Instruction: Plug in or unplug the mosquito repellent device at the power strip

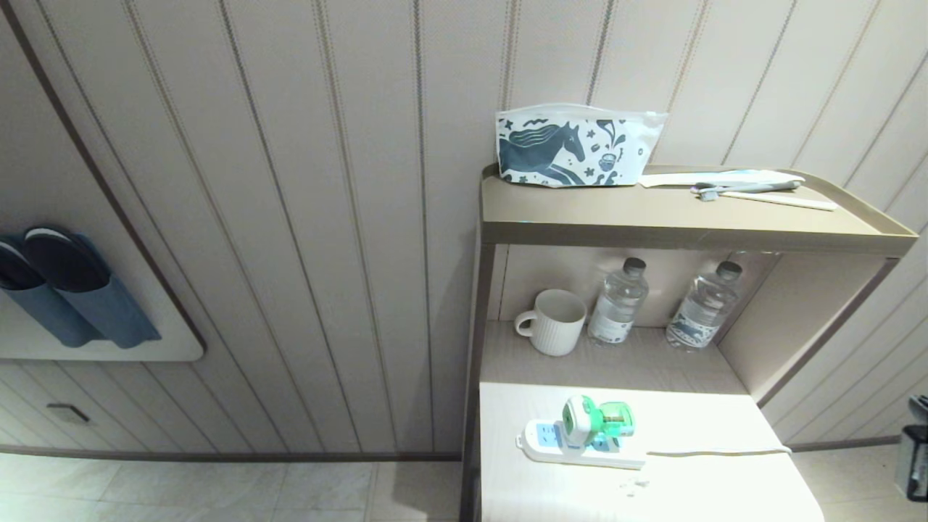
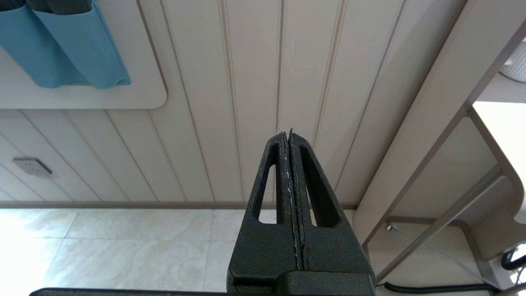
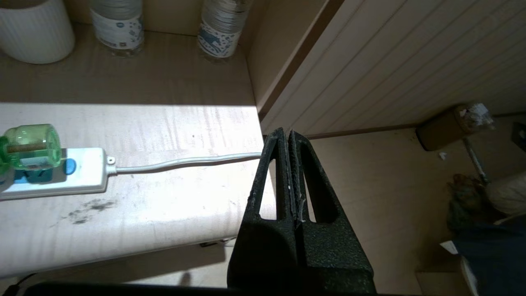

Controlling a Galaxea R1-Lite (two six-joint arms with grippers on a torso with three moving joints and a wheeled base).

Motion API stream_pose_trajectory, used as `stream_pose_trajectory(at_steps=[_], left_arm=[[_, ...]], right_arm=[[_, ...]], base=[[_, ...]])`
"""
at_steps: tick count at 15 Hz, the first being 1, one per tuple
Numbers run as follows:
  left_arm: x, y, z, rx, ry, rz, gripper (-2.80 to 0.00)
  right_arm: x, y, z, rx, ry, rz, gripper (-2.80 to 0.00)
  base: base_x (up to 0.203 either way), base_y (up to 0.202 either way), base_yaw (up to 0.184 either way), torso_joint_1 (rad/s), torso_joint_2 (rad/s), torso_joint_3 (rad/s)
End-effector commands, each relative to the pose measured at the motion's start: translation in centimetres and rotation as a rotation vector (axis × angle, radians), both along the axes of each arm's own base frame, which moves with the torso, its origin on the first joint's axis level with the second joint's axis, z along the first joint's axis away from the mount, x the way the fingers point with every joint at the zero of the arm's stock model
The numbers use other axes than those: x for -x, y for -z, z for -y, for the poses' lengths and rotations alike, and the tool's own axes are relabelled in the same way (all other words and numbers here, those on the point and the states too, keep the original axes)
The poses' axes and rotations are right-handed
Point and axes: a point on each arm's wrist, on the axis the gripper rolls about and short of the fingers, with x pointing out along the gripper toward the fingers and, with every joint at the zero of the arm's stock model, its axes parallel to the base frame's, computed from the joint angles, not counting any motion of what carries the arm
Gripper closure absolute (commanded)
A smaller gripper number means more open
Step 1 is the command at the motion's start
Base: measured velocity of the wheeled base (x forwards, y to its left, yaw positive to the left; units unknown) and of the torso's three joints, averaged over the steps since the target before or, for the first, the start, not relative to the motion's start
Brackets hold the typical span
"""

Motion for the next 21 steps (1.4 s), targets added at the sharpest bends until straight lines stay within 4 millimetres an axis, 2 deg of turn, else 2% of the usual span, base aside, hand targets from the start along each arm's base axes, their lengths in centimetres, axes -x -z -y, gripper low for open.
stream_pose_trajectory(at_steps=[1,4,6,8,10,12,14,18,21], left_arm=[[0.0,0.0,0.0,0.000,0.000,0.000,0.00],[0.0,0.0,0.0,0.000,0.000,0.000,0.00],[0.0,0.0,0.0,0.000,0.000,-0.001,0.00],[0.0,0.0,0.0,0.000,0.000,0.000,0.00],[0.0,0.0,0.0,0.000,0.000,-0.001,0.00],[0.0,0.0,0.0,0.000,0.000,0.000,0.00],[0.0,0.0,0.0,0.000,0.000,-0.003,0.00],[0.0,0.0,0.0,0.000,0.000,-0.001,0.00],[0.0,0.0,0.0,0.000,0.000,-0.002,0.00]], right_arm=[[1.7,0.5,0.7,-0.016,-0.050,0.031,0.00],[3.4,1.0,2.4,-0.079,-0.121,0.052,0.00],[4.7,1.7,3.0,-0.142,-0.236,0.064,0.00],[6.1,3.5,2.9,-0.197,-0.382,0.056,0.00],[7.7,5.4,2.7,-0.198,-0.438,0.096,0.00],[8.8,7.3,2.7,-0.185,-0.455,0.137,0.00],[9.1,9.5,2.7,-0.164,-0.440,0.146,0.00],[10.5,10.3,2.9,-0.102,-0.420,0.305,0.00],[10.8,11.3,3.0,-0.128,-0.360,0.326,0.00]], base=[[0.000,0.000,0.000,0.000,0.00,0.000],[0.000,0.000,0.000,0.000,0.00,0.000],[0.000,0.000,0.000,0.000,0.00,0.000],[0.000,0.000,0.000,0.000,0.00,0.000],[0.000,0.000,0.000,0.000,0.00,0.000],[0.000,0.000,0.000,0.000,0.00,0.000],[0.000,0.000,0.000,0.000,0.00,0.000],[0.000,0.000,0.000,0.000,0.00,0.000],[0.000,0.000,0.000,0.000,0.00,0.000]])
